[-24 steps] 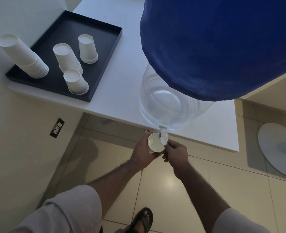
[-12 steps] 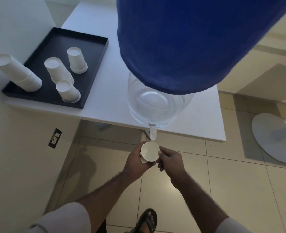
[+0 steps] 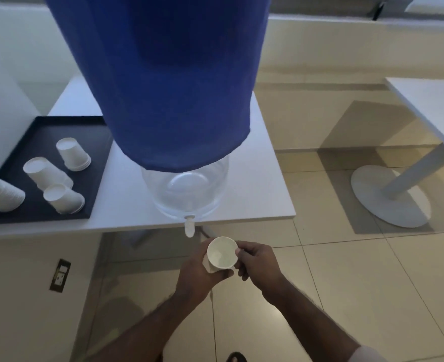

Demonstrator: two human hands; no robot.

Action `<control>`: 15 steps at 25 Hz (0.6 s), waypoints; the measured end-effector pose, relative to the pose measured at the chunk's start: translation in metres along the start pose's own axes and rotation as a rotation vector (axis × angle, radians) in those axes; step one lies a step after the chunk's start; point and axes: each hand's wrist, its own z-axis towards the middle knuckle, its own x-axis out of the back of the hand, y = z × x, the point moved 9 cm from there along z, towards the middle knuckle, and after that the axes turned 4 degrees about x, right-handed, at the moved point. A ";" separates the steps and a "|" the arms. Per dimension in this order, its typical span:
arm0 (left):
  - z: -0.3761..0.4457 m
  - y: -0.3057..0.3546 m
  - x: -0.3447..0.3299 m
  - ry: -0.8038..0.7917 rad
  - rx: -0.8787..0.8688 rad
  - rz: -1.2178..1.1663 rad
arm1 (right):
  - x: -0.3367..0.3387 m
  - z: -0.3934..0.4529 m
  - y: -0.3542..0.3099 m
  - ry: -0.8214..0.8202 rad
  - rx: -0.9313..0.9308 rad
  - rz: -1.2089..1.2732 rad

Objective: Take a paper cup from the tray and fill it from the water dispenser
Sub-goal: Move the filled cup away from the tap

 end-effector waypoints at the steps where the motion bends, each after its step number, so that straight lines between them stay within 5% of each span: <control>1: 0.003 0.010 -0.003 -0.002 -0.015 -0.001 | 0.008 -0.001 -0.005 0.011 0.011 0.006; 15: 0.083 0.151 -0.026 -0.012 -0.307 0.224 | 0.098 0.031 -0.093 0.147 0.188 0.047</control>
